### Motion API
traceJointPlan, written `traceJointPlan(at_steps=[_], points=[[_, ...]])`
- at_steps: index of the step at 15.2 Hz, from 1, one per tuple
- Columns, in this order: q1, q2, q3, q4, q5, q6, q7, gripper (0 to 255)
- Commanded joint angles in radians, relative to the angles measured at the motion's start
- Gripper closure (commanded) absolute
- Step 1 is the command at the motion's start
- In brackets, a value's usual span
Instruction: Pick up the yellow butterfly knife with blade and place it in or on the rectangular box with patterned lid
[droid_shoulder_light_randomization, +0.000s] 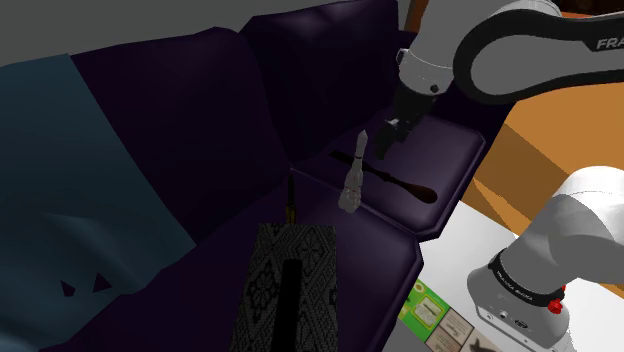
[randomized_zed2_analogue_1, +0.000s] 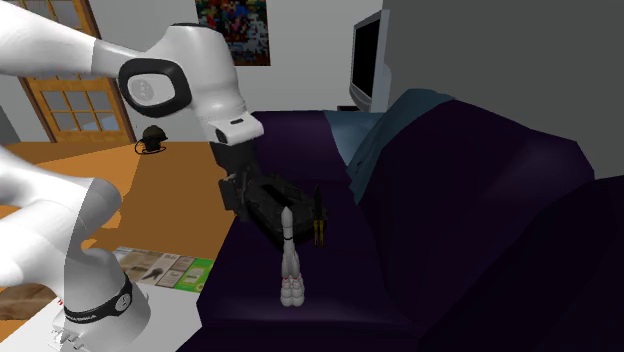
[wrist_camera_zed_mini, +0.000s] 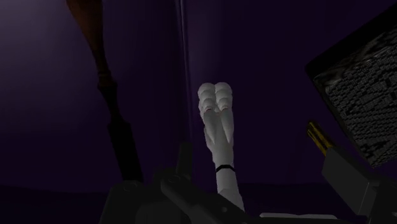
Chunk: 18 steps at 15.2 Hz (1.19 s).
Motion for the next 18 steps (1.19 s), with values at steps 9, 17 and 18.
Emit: traceJointPlan(at_steps=[9,17,18], points=[[0.019,0.289,0.199,-0.005,0.009,0.409,0.165,0],[-0.097,0.601,0.409,0.113,-0.267,0.662,0.463,0],[-0.116,0.646,0.433,0.137,-0.343,0.681,0.529,0]])
